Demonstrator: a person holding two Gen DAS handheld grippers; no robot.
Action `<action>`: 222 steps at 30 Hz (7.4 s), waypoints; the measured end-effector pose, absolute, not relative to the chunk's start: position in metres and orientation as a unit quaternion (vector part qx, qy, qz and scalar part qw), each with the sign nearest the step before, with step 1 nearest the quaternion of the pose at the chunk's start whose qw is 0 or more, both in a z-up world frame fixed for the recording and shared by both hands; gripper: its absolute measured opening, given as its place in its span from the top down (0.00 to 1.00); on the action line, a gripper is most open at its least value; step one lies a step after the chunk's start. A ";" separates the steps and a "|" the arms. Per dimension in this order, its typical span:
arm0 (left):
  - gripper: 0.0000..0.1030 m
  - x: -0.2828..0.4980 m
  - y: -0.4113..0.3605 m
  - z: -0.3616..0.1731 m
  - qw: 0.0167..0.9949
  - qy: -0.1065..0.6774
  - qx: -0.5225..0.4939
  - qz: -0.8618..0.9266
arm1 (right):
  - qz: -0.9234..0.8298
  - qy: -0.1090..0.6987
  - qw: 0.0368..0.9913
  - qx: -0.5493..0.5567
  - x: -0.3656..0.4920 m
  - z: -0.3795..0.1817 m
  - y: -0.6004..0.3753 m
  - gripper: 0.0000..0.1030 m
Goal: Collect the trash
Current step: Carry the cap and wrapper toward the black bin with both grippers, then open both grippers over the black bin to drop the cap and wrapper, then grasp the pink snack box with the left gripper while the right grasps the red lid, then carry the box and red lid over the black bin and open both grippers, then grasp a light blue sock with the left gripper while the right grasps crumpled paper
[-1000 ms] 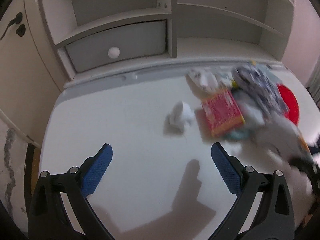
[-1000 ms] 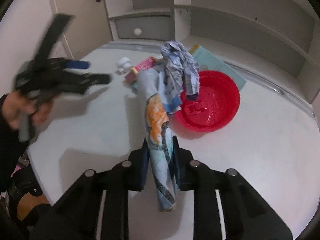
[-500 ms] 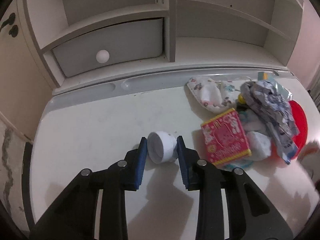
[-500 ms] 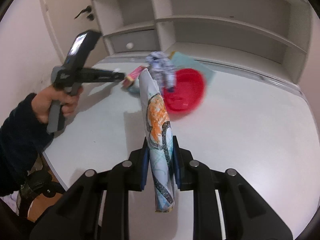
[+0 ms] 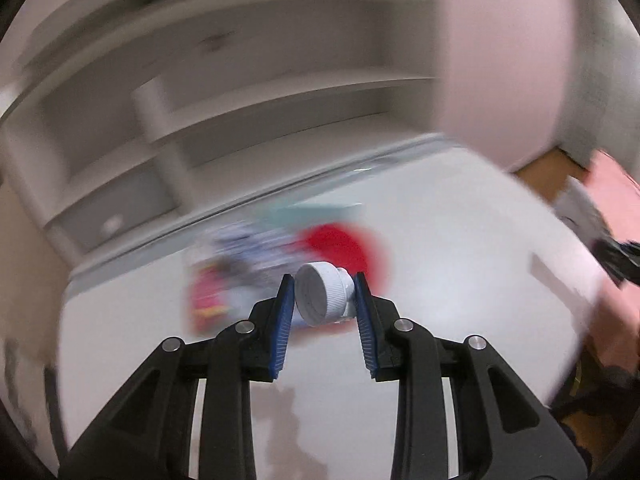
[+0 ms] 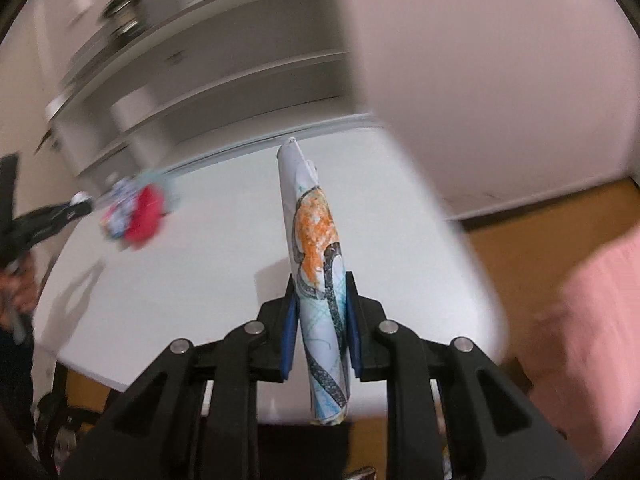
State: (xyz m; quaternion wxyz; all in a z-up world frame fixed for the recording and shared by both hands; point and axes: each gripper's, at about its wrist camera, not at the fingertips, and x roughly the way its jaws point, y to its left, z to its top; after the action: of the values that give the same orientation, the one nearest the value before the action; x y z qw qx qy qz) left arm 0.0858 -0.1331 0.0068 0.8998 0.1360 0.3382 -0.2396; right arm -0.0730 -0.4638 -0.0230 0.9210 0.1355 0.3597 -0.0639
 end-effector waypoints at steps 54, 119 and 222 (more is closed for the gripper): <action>0.67 -0.165 -0.635 -0.239 0.558 0.419 0.350 -0.625 | -0.362 0.442 0.701 0.427 -0.359 -0.253 -0.690 0.42; 0.30 0.223 0.010 -0.076 0.864 0.477 -0.039 -0.158 | 0.099 0.450 0.878 0.134 0.113 -0.033 -0.298 0.87; 0.10 0.032 -0.291 -0.004 0.841 0.347 0.190 -0.370 | -0.063 0.418 0.891 0.164 -0.035 -0.049 -0.449 0.40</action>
State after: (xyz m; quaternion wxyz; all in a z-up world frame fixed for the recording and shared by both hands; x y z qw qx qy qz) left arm 0.0323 -0.2905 -0.0041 0.8408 0.1904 0.3465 -0.3699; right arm -0.0347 -0.4492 -0.0486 0.8913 0.1638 0.4181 -0.0625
